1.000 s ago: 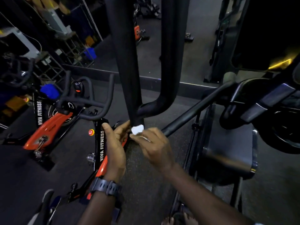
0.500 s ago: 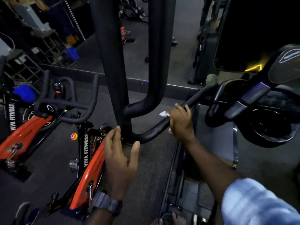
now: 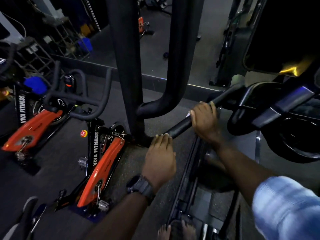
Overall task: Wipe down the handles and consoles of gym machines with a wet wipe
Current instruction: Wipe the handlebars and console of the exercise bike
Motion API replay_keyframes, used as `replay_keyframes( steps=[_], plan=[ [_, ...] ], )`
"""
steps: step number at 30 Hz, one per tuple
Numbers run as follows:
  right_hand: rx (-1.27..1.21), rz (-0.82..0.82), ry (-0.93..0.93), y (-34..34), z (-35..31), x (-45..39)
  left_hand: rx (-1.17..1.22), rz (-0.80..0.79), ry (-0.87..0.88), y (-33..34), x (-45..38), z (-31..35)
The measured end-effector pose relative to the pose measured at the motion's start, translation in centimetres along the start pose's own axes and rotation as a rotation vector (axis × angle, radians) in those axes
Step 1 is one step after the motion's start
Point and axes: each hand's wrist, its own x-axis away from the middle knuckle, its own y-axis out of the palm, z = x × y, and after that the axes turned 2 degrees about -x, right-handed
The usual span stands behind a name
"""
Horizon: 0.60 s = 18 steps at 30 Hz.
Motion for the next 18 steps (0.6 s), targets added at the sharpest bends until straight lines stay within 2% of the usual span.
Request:
replay_keyframes(
  steps=[1, 3, 5, 6, 7, 9, 10, 11, 12, 15, 16, 17, 18],
  plan=[
    [-0.052, 0.040, -0.066, 0.9, -1.5, 0.5, 0.052, -0.020, -0.028, -0.4, -1.1, 0.5],
    [-0.229, 0.001, -0.306, 1.6, -3.9, 2.3, 0.156, -0.026, -0.085, -1.0, -3.4, 1.0],
    [-0.238, -0.043, -0.482, 1.7, -1.8, 2.4, 0.215, -0.027, -0.116, -1.3, -5.3, 0.9],
    [-0.163, 0.006, -0.469, 2.0, 0.3, 1.5, 0.244, -0.056, -0.132, -1.4, -6.1, 0.8],
    [-0.105, 0.058, -0.362, 2.2, 2.8, 0.3, 0.263, -0.104, -0.160, -1.5, -7.1, 1.0],
    [-0.058, 0.165, 0.045, 1.7, 6.7, -2.1, 0.319, -0.114, -0.214, -0.9, -9.0, 1.7],
    [-0.058, 0.185, 0.183, 1.5, 6.7, -2.4, 0.358, -0.090, -0.226, -0.8, -9.7, 2.3],
    [-0.059, 0.203, 0.203, 1.9, 5.6, -2.2, 0.393, -0.053, -0.235, -0.9, -10.1, 2.9],
    [-0.118, 0.186, 0.109, 2.3, 3.9, -1.5, 0.437, 0.000, -0.251, -0.9, -10.6, 3.5],
    [-0.255, 0.058, -0.316, 3.1, 1.4, 2.4, 0.549, 0.170, -0.310, -0.8, -10.8, 3.8],
    [-0.245, 0.077, -0.359, 3.0, 2.7, 1.9, 0.566, 0.178, -0.314, -0.8, -10.7, 3.6],
    [-0.224, 0.157, -0.317, 3.3, 4.5, 0.6, 0.557, 0.178, -0.300, -0.8, -10.6, 3.6],
    [-0.236, 0.244, -0.173, 3.5, 6.3, -0.9, 0.530, 0.175, -0.271, -0.7, -10.5, 3.6]
  ],
)
